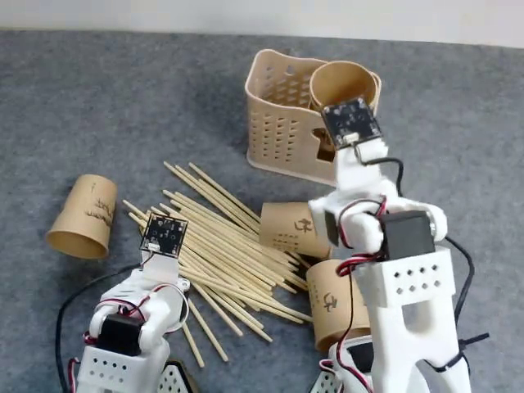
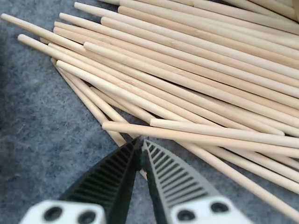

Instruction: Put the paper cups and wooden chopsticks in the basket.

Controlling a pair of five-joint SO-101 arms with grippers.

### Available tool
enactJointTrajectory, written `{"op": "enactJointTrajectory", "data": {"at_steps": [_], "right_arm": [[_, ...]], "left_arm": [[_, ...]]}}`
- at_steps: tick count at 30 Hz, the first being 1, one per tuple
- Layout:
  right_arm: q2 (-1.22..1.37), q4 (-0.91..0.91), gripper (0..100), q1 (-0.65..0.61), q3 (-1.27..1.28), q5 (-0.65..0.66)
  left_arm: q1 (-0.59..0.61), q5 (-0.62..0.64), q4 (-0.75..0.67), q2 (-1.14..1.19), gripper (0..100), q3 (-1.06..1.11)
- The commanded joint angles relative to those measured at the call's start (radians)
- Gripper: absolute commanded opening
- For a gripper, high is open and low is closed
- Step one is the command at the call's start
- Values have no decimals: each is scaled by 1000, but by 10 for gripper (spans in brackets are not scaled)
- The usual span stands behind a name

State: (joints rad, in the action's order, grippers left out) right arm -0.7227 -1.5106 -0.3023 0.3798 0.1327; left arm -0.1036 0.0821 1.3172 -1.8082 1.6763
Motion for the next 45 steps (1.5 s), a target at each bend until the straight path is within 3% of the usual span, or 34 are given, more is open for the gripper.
{"op": "enactJointTrajectory", "data": {"at_steps": [1, 11, 23, 34, 40, 45], "right_arm": [[-1, -8, 136, -48, 13, -86], [-1, 156, 143, -48, 189, -123], [22, 343, 143, 50, 320, -124], [325, 344, 140, 4, 318, -118], [254, 340, 6, -62, 318, -117], [104, 303, 7, -68, 320, -77]], "left_arm": [[-12, 6, 5, -10, 6, 19], [-12, 6, 5, -10, 6, 19], [-12, 6, 5, -10, 6, 19], [-12, 6, 5, -10, 6, 19], [-12, 6, 5, -10, 6, 19], [-12, 6, 5, -10, 6, 19]]}}
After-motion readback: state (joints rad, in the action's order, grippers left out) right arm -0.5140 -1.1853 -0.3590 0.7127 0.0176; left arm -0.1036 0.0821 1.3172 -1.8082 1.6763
